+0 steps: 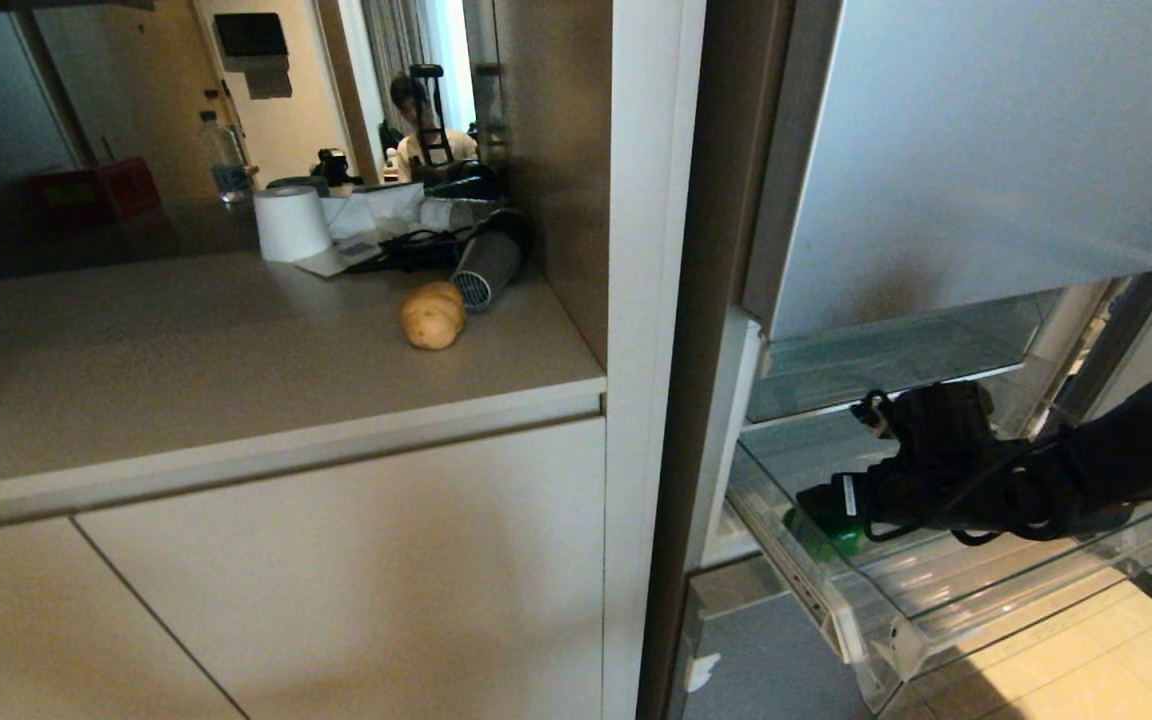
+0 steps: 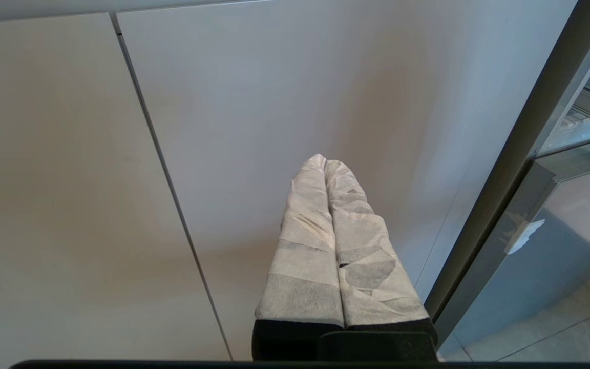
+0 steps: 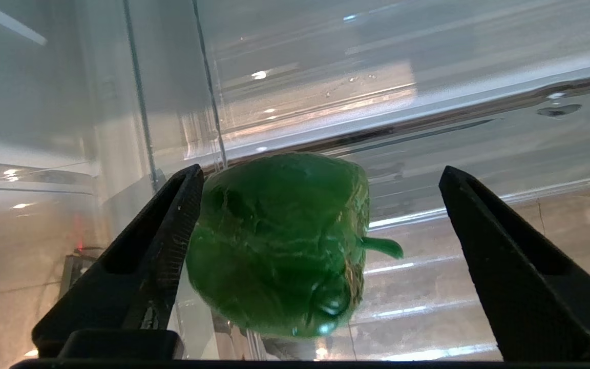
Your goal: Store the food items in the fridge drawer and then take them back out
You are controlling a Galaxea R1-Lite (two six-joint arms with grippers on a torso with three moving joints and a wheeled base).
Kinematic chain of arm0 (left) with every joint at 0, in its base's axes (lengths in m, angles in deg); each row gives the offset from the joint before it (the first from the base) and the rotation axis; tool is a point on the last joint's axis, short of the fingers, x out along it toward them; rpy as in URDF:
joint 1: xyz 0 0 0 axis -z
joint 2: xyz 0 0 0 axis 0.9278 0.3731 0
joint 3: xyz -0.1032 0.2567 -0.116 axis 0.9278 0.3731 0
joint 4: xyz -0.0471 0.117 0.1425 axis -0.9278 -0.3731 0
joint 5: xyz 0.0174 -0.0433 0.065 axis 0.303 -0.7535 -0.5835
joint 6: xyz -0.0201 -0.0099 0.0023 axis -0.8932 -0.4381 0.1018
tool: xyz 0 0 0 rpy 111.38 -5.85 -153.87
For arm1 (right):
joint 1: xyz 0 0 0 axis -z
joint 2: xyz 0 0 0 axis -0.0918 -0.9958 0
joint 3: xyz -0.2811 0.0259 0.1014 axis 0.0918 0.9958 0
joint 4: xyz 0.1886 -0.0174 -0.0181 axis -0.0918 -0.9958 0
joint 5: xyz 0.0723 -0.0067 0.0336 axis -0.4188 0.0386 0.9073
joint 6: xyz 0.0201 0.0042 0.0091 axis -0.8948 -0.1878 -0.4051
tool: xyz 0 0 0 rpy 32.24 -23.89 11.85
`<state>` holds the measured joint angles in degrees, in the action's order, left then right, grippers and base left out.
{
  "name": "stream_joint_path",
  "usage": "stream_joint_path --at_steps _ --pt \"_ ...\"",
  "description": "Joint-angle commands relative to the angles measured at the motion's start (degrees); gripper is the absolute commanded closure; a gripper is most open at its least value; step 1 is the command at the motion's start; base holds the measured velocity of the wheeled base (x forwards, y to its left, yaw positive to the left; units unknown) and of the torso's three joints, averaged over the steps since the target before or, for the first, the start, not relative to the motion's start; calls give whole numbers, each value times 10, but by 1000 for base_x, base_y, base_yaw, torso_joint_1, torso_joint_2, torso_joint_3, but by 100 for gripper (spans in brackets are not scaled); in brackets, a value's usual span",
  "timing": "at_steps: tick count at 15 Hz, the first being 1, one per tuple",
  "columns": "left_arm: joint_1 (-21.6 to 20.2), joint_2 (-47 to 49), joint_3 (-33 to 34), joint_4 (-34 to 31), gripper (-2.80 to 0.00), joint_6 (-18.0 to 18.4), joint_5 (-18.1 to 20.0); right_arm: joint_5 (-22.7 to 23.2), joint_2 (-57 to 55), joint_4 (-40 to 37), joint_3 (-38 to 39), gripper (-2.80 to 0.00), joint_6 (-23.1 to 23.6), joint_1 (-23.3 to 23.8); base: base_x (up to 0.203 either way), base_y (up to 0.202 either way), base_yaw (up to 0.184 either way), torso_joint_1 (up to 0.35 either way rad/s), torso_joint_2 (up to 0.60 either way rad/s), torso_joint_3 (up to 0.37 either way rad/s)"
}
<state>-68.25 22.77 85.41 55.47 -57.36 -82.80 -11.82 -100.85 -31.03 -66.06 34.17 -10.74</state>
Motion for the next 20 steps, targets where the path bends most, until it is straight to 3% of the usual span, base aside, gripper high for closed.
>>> stream_joint_path --at_steps 1,14,20 --pt "0 1 6 0 0 0 0 1 -9 0 -2 -280 1 -1 0 0 0 0 0 0" --pt "0 0 6 0 0 0 0 -1 -40 -2 -11 -280 3 -6 0 0 0 0 0 0" --pt "0 1 6 0 0 0 0 -11 -25 -1 -8 -280 22 19 0 0 0 0 0 0"
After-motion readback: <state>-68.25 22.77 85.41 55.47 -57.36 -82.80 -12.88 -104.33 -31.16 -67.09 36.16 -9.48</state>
